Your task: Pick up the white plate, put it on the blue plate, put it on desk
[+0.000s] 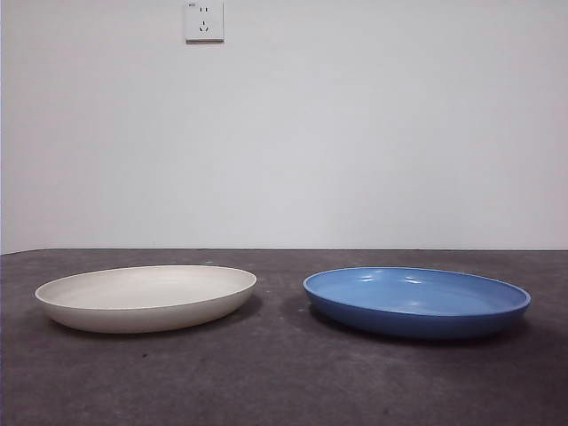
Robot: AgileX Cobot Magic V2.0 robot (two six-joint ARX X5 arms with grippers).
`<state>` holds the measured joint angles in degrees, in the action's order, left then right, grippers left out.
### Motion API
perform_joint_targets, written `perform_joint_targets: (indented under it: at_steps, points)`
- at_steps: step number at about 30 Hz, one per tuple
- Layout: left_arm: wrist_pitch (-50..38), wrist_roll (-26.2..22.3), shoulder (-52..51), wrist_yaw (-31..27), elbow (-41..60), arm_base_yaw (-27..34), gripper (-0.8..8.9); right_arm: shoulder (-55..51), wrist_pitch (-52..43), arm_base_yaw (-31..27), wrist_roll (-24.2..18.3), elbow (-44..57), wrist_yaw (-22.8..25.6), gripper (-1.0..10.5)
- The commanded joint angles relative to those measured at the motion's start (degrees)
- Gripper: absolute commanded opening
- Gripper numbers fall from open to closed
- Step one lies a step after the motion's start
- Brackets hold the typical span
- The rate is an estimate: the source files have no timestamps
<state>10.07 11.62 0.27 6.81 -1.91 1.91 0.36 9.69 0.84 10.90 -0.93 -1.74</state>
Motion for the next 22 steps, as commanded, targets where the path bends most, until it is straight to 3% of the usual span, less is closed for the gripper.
perform_joint_targets:
  at_steps: [1,9,22]
  points:
    - [0.44,8.02,-0.09,0.04,0.74,0.11,0.15,-0.15,0.66,0.04,4.39,0.17,-0.24,0.1]
    - [1.16,15.04,-0.09,0.04,-0.98,0.11,0.15,-0.15,-0.17,0.04,7.28,-1.18,-2.99,0.1]
    - [10.88,12.28,6.19,0.09,-17.16,0.11,0.15,3.52,5.97,0.04,7.48,-18.34,-3.15,0.1]
